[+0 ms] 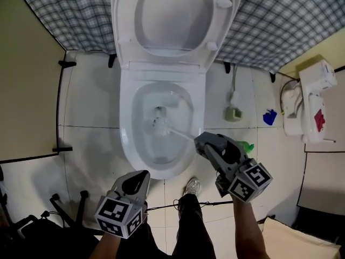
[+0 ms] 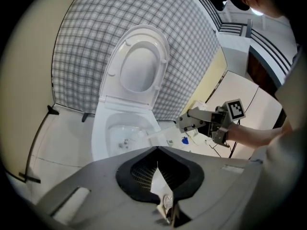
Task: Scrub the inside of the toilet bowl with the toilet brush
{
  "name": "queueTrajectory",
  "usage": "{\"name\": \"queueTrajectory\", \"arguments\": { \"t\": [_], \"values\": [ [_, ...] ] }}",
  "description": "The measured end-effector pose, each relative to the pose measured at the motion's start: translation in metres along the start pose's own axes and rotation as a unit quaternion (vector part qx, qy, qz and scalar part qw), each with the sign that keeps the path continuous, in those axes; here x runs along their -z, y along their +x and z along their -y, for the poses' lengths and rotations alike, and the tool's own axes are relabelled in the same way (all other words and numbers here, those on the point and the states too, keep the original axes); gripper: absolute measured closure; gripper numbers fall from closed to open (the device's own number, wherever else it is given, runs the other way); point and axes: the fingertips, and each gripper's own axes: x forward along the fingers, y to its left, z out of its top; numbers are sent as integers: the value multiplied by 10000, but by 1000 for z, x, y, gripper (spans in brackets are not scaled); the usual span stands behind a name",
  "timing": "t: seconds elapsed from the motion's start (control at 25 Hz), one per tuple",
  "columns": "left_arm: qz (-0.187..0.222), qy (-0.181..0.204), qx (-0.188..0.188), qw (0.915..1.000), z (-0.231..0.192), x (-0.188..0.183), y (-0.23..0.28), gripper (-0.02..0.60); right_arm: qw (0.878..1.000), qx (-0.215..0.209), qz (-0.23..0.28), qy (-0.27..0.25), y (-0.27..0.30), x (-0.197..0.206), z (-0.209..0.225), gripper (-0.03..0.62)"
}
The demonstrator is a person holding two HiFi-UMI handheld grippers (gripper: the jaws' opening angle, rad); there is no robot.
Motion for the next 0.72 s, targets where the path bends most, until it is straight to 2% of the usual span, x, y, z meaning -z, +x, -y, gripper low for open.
{"name": "queueTrajectory", "arguments": {
  "t": [0.24, 0.4, 0.56, 0.72],
  "values": [
    [-60, 270, 198, 9994, 33, -10, 23, 588, 9937, 154, 1012, 457, -84, -51, 26, 375],
    [-151, 439, 437, 9980, 66, -11, 45, 588, 9853, 622, 1516, 492, -145, -69, 58, 375],
    [-291, 513, 624, 9963, 92, -1, 69, 588, 9809, 1227, 1478, 317, -183, -60, 93, 375],
    [-456, 570, 767, 9944, 112, 10, 93, 588, 9802, 1745, 934, 29, -188, -22, 128, 375]
  ]
}}
